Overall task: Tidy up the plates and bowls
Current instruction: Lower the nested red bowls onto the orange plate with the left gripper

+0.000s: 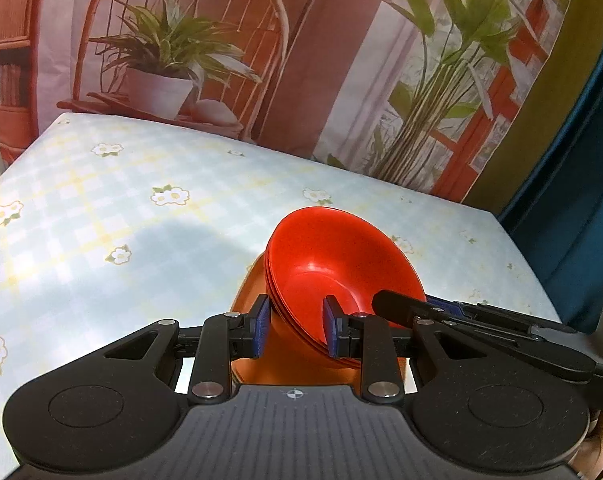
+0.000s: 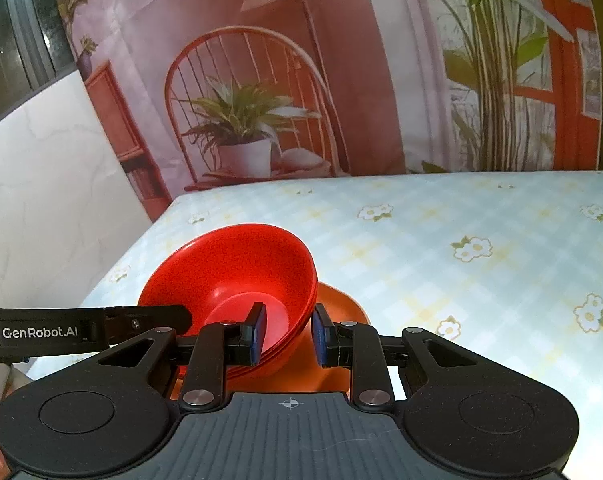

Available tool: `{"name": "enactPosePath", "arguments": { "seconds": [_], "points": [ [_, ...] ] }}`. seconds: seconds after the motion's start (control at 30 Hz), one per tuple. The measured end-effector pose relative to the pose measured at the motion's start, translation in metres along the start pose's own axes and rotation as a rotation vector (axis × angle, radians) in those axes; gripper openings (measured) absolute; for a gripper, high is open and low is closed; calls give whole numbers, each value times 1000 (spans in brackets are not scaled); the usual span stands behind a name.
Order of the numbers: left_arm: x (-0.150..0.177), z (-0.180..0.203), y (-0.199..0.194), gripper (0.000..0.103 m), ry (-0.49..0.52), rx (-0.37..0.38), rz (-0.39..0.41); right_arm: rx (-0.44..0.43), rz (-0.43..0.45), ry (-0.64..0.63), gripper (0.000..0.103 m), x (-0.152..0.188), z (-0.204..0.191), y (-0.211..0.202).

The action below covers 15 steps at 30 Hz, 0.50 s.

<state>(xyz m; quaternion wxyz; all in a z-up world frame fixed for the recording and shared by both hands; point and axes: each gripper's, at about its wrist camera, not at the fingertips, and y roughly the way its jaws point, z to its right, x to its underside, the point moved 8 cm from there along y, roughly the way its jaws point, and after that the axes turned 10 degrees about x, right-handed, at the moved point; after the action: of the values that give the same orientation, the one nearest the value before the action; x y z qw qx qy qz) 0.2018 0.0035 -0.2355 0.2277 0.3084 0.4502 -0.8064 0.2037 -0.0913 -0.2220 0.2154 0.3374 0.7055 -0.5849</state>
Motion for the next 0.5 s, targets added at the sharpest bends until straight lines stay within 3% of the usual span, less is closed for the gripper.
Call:
{"name": "enactPosePath", "arguments": {
  "seconds": [0.5],
  "points": [
    [11, -12, 9, 29, -37, -14, -10, 31, -45, -69, 24, 21, -7, 18]
  ]
}}
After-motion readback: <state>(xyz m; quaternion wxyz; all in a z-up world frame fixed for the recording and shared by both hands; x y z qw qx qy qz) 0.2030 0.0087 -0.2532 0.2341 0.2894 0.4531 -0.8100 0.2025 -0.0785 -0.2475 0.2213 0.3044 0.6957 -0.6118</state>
